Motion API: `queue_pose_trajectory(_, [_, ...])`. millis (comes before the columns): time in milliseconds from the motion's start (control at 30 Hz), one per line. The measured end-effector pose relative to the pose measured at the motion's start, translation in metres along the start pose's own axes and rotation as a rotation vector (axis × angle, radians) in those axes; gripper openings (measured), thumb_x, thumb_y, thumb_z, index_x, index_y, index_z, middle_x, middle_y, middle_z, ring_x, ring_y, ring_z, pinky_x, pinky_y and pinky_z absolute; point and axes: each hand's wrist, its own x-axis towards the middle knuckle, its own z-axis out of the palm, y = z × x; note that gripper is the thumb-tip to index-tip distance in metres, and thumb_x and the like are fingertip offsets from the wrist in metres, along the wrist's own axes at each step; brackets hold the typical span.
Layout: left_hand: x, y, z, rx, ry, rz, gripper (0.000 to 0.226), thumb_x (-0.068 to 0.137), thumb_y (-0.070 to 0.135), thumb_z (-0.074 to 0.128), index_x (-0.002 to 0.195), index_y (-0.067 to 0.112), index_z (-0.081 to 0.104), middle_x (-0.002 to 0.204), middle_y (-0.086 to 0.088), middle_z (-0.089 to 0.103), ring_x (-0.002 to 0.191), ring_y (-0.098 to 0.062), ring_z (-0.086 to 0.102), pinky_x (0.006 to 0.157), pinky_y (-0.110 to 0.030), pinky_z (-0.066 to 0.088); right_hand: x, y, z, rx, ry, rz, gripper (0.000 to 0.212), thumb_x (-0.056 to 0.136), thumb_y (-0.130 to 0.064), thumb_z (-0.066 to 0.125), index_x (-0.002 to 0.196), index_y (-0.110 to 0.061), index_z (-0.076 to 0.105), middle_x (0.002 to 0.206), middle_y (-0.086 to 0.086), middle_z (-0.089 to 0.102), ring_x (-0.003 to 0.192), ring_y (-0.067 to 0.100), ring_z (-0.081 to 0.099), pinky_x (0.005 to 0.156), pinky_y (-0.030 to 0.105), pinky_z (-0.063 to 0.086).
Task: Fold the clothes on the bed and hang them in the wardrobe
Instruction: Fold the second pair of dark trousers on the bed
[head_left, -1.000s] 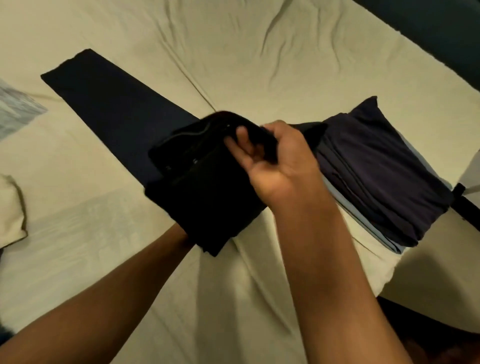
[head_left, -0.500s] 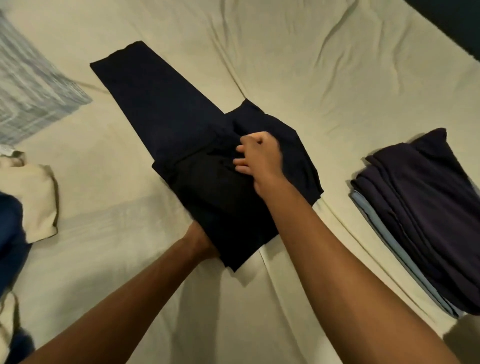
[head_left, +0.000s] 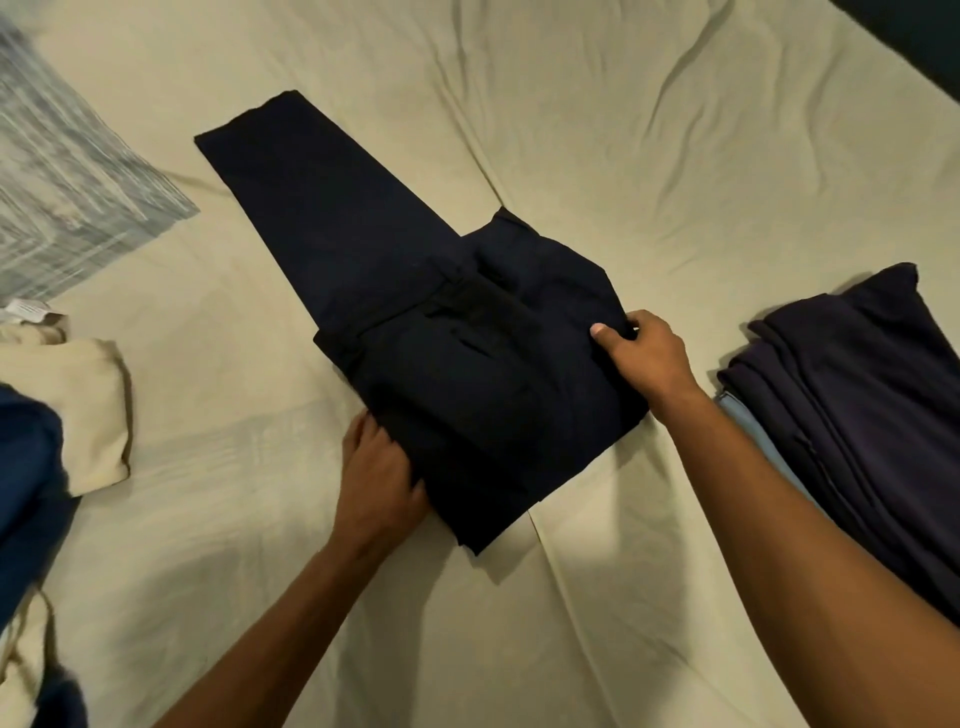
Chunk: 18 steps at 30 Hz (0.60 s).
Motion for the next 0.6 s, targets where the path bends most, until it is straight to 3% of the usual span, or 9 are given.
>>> queue_pose_trajectory(67, [0.008, 0.006, -0.012, -0.258, 0.111, -0.338, 0.015, 0.085, 0.021, 0.043, 0.079, 0.013, 0.053, 0.079, -0.009, 0.055, 0.081, -0.028, 0.052, 0.074, -0.041, 0.041, 0.004, 0.001, 0.000, 0.059, 0.017, 0.000, 0.026, 0.094, -0.034, 0.062, 0.102, -0.009, 0.064, 0.091, -0.001, 0.064, 0.096, 0.027, 0.062, 0.077, 0.033, 0.046])
queue_pose_trajectory(100, [0.017, 0.012, -0.019, -0.460, 0.167, -0.536, 0.018, 0.092, 0.021, 0.043, 0.077, 0.014, 0.049, 0.073, -0.004, 0.050, 0.071, -0.021, 0.048, 0.067, -0.037, 0.038, 0.005, 0.002, 0.002, 0.069, 0.034, -0.015, 0.023, 0.095, -0.032, 0.062, 0.098, -0.009, 0.064, 0.086, -0.002, 0.063, 0.093, 0.027, 0.063, 0.077, 0.034, 0.047])
queue_pose_trajectory(167, [0.039, 0.020, -0.032, -0.888, 0.179, -0.837, 0.023, 0.103, 0.031, 0.043, 0.090, 0.019, 0.056, 0.074, 0.004, 0.053, 0.066, -0.011, 0.047, 0.062, -0.030, 0.039, 0.003, 0.003, 0.004, 0.058, 0.062, -0.070, 0.023, 0.096, -0.029, 0.060, 0.093, -0.007, 0.064, 0.082, 0.000, 0.063, 0.089, 0.028, 0.062, 0.078, 0.037, 0.047])
queue_pose_trajectory(233, [0.056, 0.019, -0.039, -1.109, 0.148, -0.975, 0.029, 0.103, 0.047, 0.043, 0.102, 0.024, 0.060, 0.072, 0.009, 0.057, 0.058, -0.007, 0.052, 0.050, -0.024, 0.044, 0.001, 0.004, 0.007, 0.055, 0.078, -0.106, 0.024, 0.097, -0.028, 0.059, 0.092, -0.005, 0.063, 0.082, 0.003, 0.064, 0.086, 0.030, 0.060, 0.078, 0.038, 0.047])
queue_pose_trajectory(333, [0.068, 0.017, -0.044, -1.081, 0.098, -0.956, 0.040, 0.099, 0.059, 0.044, 0.110, 0.024, 0.061, 0.074, 0.008, 0.058, 0.055, -0.007, 0.053, 0.048, -0.023, 0.045, 0.001, 0.006, 0.006, 0.066, 0.095, -0.160, 0.026, 0.098, -0.028, 0.058, 0.089, -0.003, 0.063, 0.083, 0.010, 0.066, 0.081, 0.031, 0.059, 0.074, 0.038, 0.046])
queue_pose_trajectory(467, [0.069, 0.010, -0.047, -1.165, 0.089, -0.984, 0.053, 0.094, 0.068, 0.044, 0.124, 0.028, 0.062, 0.095, 0.010, 0.070, 0.082, -0.014, 0.066, 0.071, -0.032, 0.053, 0.004, 0.007, 0.003, 0.106, 0.064, -0.177, 0.029, 0.098, -0.030, 0.059, 0.084, -0.005, 0.062, 0.074, 0.009, 0.059, 0.070, 0.019, 0.049, 0.066, 0.033, 0.039])
queue_pose_trajectory(533, [0.068, 0.001, -0.044, -0.959, 0.157, -0.906, 0.033, 0.097, 0.045, 0.059, 0.120, 0.022, 0.065, 0.107, 0.001, 0.072, 0.098, -0.024, 0.069, 0.083, -0.042, 0.057, 0.008, 0.009, 0.001, 0.168, 0.049, -0.161, 0.032, 0.096, -0.036, 0.059, 0.083, -0.007, 0.062, 0.075, 0.010, 0.060, 0.070, 0.016, 0.049, 0.069, 0.033, 0.041])
queue_pose_trajectory(600, [0.066, -0.009, -0.039, -0.720, 0.330, -0.853, 0.014, 0.095, 0.026, 0.062, 0.105, 0.017, 0.066, 0.100, -0.004, 0.072, 0.096, -0.029, 0.069, 0.089, -0.048, 0.057, 0.012, 0.013, 0.001, 0.253, 0.093, -0.112, 0.034, 0.093, -0.040, 0.057, 0.078, -0.009, 0.060, 0.067, 0.003, 0.056, 0.068, 0.015, 0.046, 0.069, 0.034, 0.040])
